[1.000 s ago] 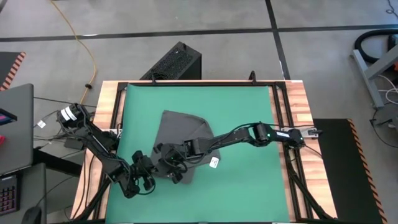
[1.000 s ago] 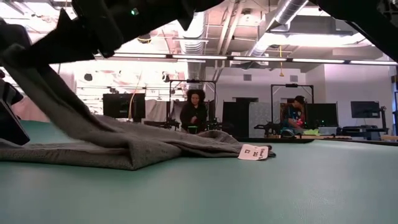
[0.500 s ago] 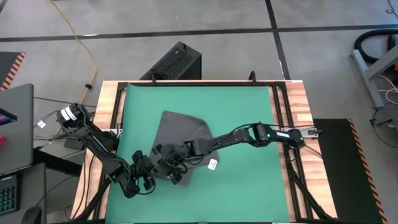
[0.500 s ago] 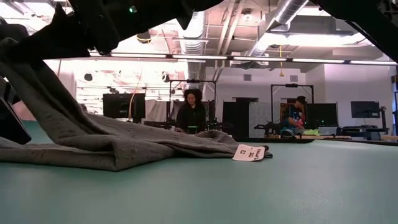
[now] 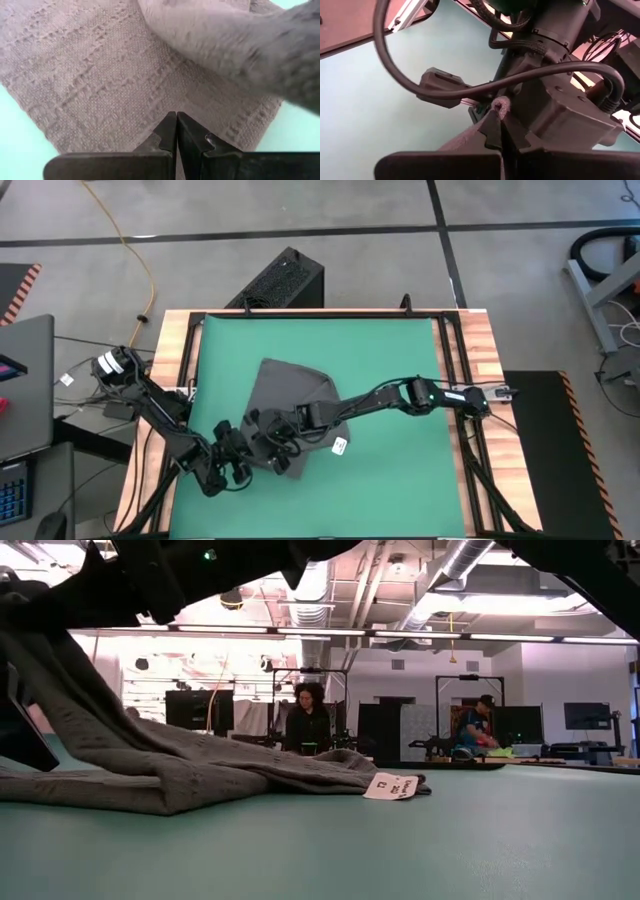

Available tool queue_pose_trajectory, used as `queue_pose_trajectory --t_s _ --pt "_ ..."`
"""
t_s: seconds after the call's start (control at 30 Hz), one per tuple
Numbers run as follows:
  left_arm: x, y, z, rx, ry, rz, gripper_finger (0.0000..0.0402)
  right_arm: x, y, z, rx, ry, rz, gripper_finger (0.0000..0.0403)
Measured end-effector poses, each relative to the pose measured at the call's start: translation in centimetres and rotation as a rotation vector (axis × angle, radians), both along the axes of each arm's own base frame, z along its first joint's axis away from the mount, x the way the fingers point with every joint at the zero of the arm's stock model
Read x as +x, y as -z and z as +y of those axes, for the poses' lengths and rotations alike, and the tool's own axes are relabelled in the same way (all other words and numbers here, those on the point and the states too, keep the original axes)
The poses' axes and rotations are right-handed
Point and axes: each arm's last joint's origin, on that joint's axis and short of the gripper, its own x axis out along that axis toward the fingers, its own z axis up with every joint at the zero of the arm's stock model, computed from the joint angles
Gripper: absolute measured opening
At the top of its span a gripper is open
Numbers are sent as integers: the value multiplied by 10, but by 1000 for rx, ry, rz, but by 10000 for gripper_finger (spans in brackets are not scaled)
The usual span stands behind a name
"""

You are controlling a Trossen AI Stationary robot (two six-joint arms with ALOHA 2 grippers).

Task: Roll towel
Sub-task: Fold the gray towel

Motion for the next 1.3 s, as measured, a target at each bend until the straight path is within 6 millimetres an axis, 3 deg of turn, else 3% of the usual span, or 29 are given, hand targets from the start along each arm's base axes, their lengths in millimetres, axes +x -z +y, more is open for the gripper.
queue_pose_trajectory --t_s 0.2,0.33,0.5,0.73,0.97,1.1,1.23,1.3 --pt "5 -1 2 12 17 2 0 0 1 -3 20 16 23 13" --pt "5 0 1 -19 27 18 0 0 1 -2 28 19 21 55" --pt "-3 -2 -5 -83 39 43 0 0 1 0 29 16 22 101" --pt "-22 -18 -1 -151 38 91 0 0 1 -2 27 24 22 129" --pt "-42 -49 7 -228 45 76 0 -3 -1 1 18 23 42 155" --pt "-45 -86 3 -217 86 13 0 -15 -26 0 -32 102 59 173" --pt "-37 -116 -5 -161 103 -101 0 -39 -51 -11 -58 160 214 183" --pt "-25 -119 -11 -102 104 -157 0 -52 -54 -19 -55 189 340 184"
